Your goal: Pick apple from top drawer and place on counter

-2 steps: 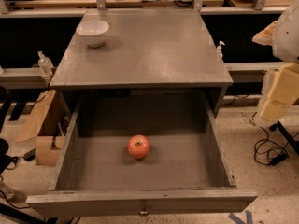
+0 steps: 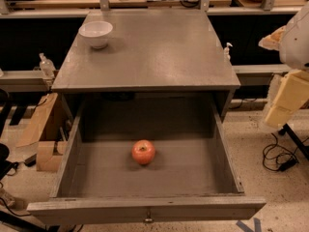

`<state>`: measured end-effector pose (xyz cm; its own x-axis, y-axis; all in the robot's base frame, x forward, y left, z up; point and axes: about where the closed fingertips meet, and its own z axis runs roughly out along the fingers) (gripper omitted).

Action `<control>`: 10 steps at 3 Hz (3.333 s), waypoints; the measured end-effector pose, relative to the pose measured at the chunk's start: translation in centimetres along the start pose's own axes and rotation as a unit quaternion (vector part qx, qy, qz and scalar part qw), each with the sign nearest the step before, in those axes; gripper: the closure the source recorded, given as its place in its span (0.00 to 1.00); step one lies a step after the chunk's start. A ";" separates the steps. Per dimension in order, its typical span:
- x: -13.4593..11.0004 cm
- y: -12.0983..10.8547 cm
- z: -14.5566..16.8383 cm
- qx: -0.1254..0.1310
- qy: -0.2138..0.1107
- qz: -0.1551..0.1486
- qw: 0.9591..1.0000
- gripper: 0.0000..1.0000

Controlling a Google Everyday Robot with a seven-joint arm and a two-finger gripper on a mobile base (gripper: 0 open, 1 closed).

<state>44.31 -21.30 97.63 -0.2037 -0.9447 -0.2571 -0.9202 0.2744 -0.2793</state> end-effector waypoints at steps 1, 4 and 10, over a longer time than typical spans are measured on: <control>0.3 0.1 3.4 -0.009 -0.055 -0.008 0.998 0.00; -1.4 1.2 15.9 0.008 -0.284 -0.063 0.957 0.00; -14.5 6.2 36.9 -0.133 -0.336 -0.045 0.931 0.00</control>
Offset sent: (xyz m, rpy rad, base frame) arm 0.0428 0.0292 -0.1179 0.4587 -0.2075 0.3003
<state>53.87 0.74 65.45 0.0509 -0.6116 -0.7895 -0.9920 0.0604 -0.1108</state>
